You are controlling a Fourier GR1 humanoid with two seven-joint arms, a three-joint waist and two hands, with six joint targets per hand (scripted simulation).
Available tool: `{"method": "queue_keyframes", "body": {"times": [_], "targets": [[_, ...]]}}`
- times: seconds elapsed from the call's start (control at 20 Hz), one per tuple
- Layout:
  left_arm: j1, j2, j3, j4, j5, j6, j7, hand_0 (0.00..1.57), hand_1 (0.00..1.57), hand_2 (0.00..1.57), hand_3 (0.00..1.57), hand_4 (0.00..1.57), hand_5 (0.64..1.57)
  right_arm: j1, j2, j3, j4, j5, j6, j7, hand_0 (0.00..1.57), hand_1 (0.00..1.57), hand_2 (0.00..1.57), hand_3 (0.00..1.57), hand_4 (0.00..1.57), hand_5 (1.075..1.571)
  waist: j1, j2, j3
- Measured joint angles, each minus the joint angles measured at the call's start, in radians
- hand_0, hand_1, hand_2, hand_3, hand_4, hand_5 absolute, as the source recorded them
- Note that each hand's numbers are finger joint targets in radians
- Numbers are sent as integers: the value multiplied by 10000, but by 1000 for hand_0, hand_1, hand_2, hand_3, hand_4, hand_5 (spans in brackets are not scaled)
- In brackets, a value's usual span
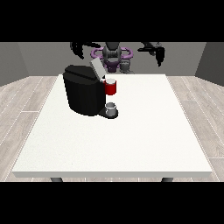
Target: Insert the coffee pod into the coffee machine and close the lid
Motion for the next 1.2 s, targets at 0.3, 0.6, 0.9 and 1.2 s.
{"method": "queue_keyframes", "body": {"times": [0.3,0.6,0.9,1.2], "targets": [[302,81,-352,-1265,427,343,666,0,0,0,0,0,1571,-515,-3,-199,977,26,184,-577,0,0,0,0,0,1571,-74,650,-1],[931,159,-664,-2164,529,436,889,0,0,0,0,0,1571,-1260,34,-242,1732,234,63,-629,0,0,0,0,0,1571,-52,955,-6],[1093,464,-613,-2596,779,521,901,0,0,0,0,0,1571,-1900,73,-81,2120,538,135,-801,0,0,0,0,0,1571,-260,1287,-16],[1146,528,-671,-2840,850,792,880,0,0,0,0,0,1571,-2350,13,-169,2422,584,309,-1145,0,0,0,0,0,1571,-344,1584,-51]]}}
